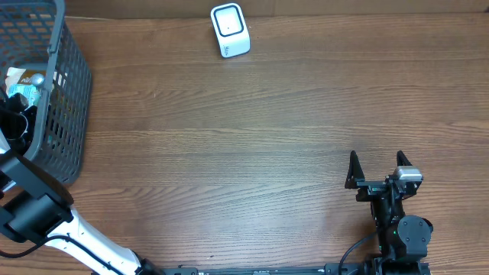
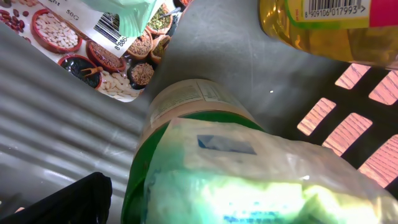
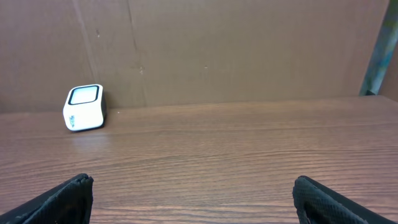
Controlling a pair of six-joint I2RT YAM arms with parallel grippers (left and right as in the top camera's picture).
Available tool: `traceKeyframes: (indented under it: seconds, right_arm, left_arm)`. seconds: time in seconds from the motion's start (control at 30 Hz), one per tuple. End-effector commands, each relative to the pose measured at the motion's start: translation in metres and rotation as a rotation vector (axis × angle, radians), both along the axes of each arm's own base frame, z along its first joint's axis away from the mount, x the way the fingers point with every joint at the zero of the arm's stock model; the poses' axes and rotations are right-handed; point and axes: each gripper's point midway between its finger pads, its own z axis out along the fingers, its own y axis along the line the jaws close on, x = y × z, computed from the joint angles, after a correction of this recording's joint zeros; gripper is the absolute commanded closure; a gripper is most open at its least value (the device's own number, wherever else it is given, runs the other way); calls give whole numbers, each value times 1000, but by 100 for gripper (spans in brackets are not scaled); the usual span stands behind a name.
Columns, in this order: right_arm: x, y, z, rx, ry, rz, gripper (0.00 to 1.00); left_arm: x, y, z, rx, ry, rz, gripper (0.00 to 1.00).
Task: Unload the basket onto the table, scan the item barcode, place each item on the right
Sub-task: 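Close the left gripper on the green-capped bottle and lift it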
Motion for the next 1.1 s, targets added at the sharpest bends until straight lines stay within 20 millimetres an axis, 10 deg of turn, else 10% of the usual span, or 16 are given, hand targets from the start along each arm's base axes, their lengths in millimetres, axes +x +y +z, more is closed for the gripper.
traceKeyframes:
  seconds: [0.0,0.7,1.07]
  right_arm:
    - [0,-2,-2,3,-3,-13,0]
    - [0,-2,-2,3,-3,-13,0]
    - [0,-2,-2,3,-3,-13,0]
  left_arm:
    - [-3,-3,-7,-21,14,-18,3]
    - [-19,9,-13,48,109,76,19]
    - [-13,15,-13,76,83,67,1]
